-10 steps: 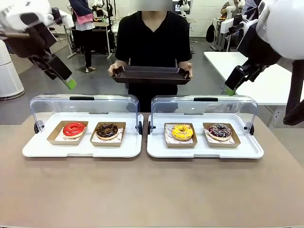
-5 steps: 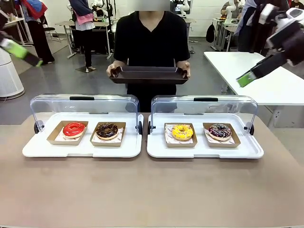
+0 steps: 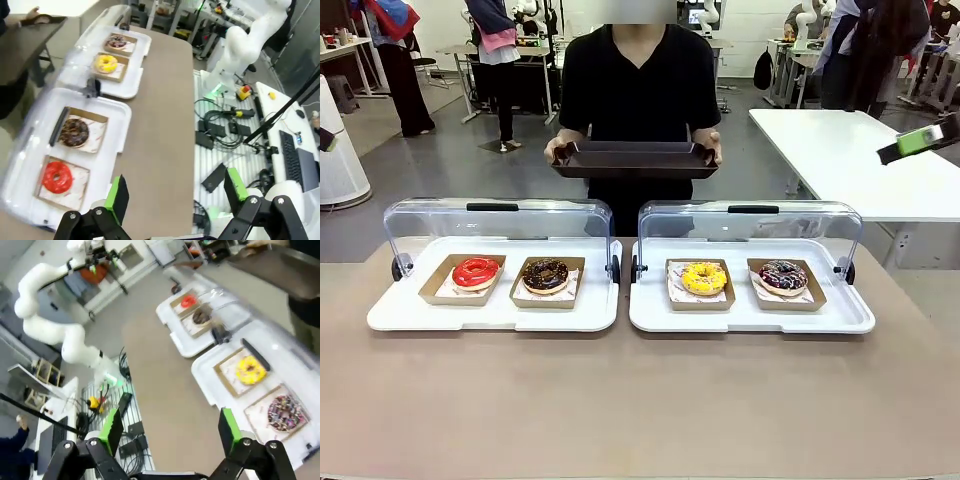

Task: Provide the desired donut to the person.
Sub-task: Pick up and lift the Paper togo box containing the Donut pointed at by the person.

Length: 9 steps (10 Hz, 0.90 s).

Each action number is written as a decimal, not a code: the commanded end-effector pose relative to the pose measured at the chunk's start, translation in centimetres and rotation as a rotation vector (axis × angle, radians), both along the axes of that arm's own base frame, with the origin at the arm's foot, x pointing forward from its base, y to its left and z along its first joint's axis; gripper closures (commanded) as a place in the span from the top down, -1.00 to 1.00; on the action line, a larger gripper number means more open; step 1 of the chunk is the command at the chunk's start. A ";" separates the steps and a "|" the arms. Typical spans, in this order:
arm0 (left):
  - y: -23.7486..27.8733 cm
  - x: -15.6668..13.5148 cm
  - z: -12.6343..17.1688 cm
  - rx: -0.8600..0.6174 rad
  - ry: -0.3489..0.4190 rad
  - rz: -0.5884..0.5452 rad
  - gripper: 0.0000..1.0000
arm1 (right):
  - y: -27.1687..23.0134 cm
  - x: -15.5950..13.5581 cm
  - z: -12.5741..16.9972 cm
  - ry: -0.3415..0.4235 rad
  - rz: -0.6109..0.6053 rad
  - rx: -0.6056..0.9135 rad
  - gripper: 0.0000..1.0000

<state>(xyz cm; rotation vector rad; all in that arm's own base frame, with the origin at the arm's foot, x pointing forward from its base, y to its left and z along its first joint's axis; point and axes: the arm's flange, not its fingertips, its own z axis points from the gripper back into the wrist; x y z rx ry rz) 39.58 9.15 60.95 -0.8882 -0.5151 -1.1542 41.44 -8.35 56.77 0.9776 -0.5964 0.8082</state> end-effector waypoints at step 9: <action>2.3 -2.2 0.9 0.023 -0.176 0.183 1.00 | -2.8 -1.0 0.2 -0.056 -0.057 0.017 1.00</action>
